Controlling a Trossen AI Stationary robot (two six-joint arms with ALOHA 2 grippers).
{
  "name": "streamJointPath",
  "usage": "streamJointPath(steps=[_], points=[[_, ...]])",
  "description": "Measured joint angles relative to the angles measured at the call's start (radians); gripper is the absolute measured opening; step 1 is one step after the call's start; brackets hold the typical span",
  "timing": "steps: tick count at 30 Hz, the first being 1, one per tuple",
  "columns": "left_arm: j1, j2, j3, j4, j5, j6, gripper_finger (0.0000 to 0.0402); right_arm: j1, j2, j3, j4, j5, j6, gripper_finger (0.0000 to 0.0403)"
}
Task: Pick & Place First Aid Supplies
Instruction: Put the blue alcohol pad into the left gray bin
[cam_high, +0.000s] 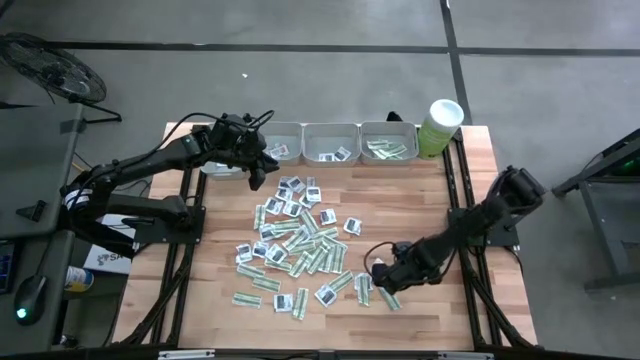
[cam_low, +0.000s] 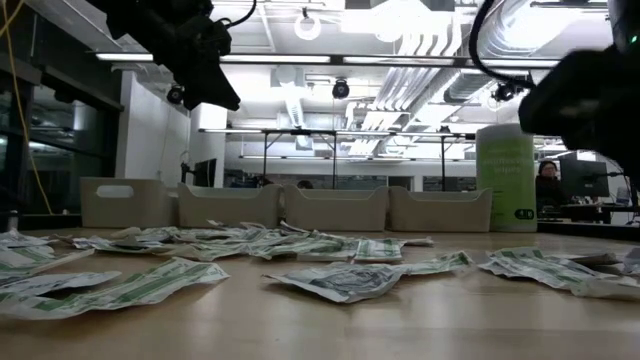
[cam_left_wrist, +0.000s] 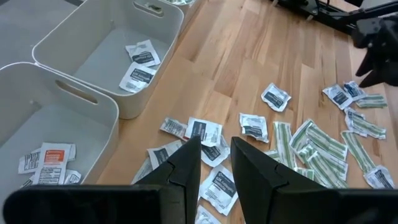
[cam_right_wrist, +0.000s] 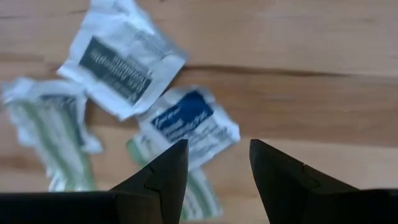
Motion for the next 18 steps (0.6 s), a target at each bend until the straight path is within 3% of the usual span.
streamJointPath(steps=[11, 18], points=[[0.000, 0.000, 0.000, 0.000, 0.000, 0.000, 0.0088, -0.007, 0.086, 0.005, 0.037, -0.018, 0.000, 0.0161], [0.000, 0.000, 0.000, -0.006, -0.001, 0.021, 0.0088, -0.007, 0.104, 0.004, 0.036, -0.029, 0.005, 0.0115]])
